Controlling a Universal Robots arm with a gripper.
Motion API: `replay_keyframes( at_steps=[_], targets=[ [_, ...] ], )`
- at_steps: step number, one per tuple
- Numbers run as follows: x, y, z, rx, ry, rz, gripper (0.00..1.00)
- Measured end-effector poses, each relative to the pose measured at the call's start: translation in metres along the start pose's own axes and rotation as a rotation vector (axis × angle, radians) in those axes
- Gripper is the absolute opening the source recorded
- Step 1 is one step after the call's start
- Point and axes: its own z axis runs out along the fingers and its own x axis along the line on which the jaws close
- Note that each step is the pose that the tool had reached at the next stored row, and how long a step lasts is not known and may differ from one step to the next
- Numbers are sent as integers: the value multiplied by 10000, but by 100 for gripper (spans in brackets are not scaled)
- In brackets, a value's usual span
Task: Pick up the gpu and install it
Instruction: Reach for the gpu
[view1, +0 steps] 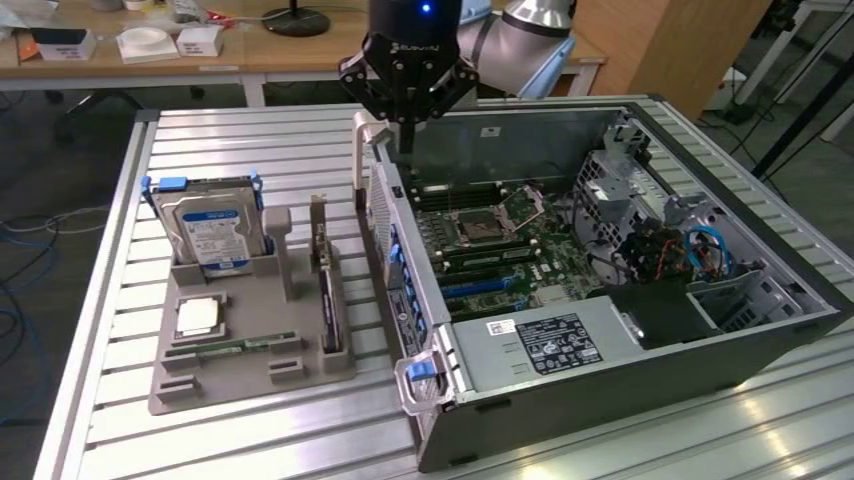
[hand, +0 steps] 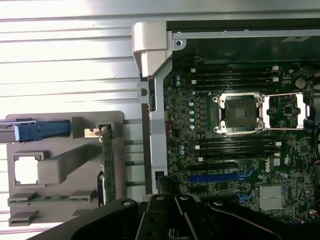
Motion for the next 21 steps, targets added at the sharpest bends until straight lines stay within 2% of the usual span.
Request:
replay_keyframes(
  at_steps=[21],
  targets=[
    [133,-10,1,1,17,0,11]
  ],
)
